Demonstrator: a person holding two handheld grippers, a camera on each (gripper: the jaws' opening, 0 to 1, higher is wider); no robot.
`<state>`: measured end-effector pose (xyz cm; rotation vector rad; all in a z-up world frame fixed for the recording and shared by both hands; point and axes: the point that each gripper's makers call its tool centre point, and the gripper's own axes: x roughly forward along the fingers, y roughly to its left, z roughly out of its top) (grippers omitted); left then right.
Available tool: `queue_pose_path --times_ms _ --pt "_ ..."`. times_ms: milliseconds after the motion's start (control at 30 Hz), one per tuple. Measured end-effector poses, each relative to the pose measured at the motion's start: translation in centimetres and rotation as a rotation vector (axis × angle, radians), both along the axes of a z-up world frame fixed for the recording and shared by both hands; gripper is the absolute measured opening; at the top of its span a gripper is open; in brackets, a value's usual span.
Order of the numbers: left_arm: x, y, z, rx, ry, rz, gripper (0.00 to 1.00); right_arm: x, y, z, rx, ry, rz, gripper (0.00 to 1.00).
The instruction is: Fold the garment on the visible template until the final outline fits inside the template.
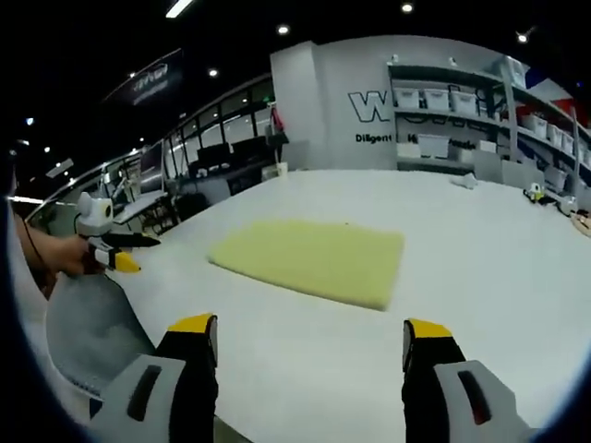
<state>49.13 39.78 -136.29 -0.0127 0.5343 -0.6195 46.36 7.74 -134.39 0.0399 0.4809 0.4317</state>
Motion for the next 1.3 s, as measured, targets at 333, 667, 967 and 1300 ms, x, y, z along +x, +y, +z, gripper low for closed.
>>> queue_pose_path --times_ms 333,667,967,1300 --pt "0.2 -0.8 0.8 0.019 -0.067 -0.021 0.99 0.1 0.0 0.5 -0.003 -0.01 -0.002 0.85" --pt "0.6 -0.4 0.8 0.015 -0.073 0.0 0.99 1.1 0.7 0.9 -0.018 -0.024 0.034 0.84" --pt "0.5 -0.3 1.2 0.002 -0.077 0.009 0.98 1.0 0.4 1.2 -0.014 -0.011 0.034 0.85" --pt "0.2 -0.7 0.8 0.013 -0.062 -0.011 0.97 0.8 -0.3 1.1 -0.003 -0.006 0.006 0.85"
